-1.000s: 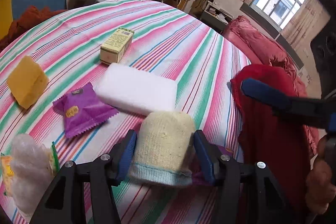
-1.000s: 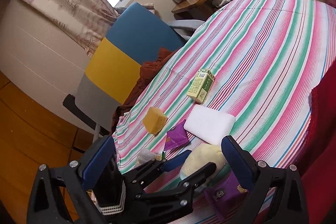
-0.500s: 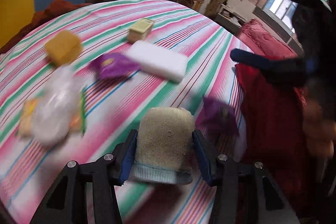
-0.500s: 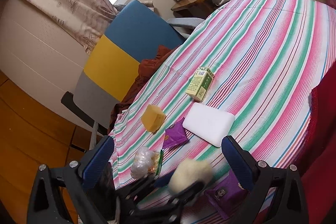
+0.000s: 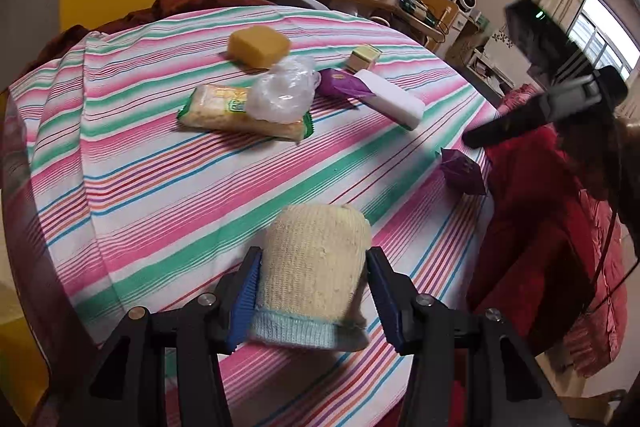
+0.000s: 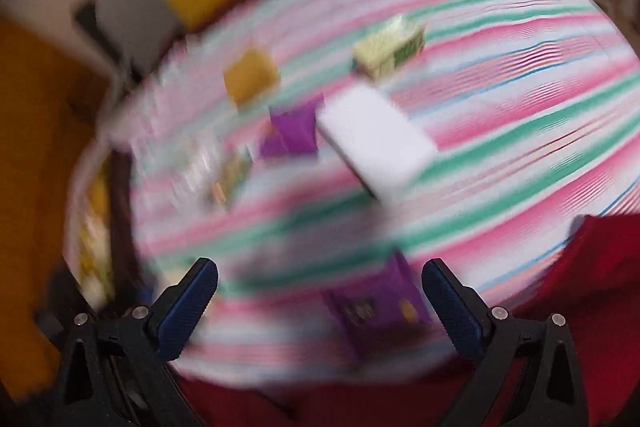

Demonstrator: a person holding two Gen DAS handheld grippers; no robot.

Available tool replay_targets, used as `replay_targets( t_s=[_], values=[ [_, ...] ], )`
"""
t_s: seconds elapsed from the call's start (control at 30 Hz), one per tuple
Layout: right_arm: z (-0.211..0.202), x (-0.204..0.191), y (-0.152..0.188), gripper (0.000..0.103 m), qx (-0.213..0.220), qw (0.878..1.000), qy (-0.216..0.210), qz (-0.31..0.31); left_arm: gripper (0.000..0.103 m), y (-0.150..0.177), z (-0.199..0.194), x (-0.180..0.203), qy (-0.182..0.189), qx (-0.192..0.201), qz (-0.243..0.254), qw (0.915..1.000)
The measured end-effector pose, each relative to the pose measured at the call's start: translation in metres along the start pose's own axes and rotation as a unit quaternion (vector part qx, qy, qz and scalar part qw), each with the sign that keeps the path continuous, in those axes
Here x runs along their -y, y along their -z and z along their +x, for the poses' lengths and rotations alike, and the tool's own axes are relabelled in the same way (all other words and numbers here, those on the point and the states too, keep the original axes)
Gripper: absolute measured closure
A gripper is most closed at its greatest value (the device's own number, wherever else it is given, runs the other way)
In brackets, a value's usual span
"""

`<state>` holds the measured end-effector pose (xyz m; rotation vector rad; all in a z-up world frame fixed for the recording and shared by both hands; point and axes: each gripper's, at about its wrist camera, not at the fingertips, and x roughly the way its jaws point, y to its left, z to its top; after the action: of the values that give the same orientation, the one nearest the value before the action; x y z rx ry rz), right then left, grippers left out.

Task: Organize objects
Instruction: 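Grasp the purple candy packet with the right gripper, then carry the knitted sleeve into the tray while the right gripper carries the purple packet there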

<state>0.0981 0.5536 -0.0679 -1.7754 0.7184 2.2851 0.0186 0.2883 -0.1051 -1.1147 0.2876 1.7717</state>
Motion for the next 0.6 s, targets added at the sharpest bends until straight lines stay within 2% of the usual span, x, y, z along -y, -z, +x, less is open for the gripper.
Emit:
replay_targets(
  t_s=[0.07, 0.13, 0.2, 0.27, 0.33, 0.37, 0.4, 0.5, 0.6],
  values=[
    [0.016, -0.002, -0.001, 0.001, -0.040, 0.998, 0.033, -0.022, 0.050, 0.002, -0.002, 0.000, -0.002, 0.004, 0.001, 1.0000],
    [0.028, -0.004, -0.003, 0.005, -0.068, 0.995, 0.056, -0.036, 0.050, 0.006, -0.004, -0.002, -0.001, 0.005, -0.003, 1.0000],
    [0.037, -0.005, -0.004, 0.021, -0.088, 0.993, 0.066, -0.045, 0.050, 0.006, -0.004, -0.003, -0.001, 0.008, -0.004, 1.0000],
    [0.044, -0.005, -0.004, 0.024, -0.107, 0.990, 0.075, -0.051, 0.050, 0.007, -0.005, -0.004, 0.000, 0.010, -0.006, 0.9999],
    [0.048, -0.003, -0.004, 0.029, -0.111, 0.989, 0.079, -0.051, 0.050, 0.008, -0.005, -0.005, 0.001, 0.012, -0.008, 0.9999],
    [0.051, -0.002, -0.003, 0.039, -0.117, 0.988, 0.083, -0.053, 0.050, 0.009, -0.006, -0.005, 0.000, 0.013, -0.007, 0.9999],
    [0.053, -0.001, -0.003, 0.044, -0.122, 0.987, 0.085, -0.052, 0.050, 0.010, -0.006, -0.005, 0.000, 0.014, -0.009, 0.9999],
    [0.056, 0.002, -0.004, 0.044, -0.127, 0.987, 0.084, -0.048, 0.050, 0.014, -0.009, -0.007, 0.001, 0.016, -0.012, 0.9998],
    [0.061, 0.001, -0.003, 0.052, -0.135, 0.984, 0.099, -0.054, 0.050, 0.016, -0.011, -0.008, -0.001, 0.019, -0.013, 0.9997]
  ],
)
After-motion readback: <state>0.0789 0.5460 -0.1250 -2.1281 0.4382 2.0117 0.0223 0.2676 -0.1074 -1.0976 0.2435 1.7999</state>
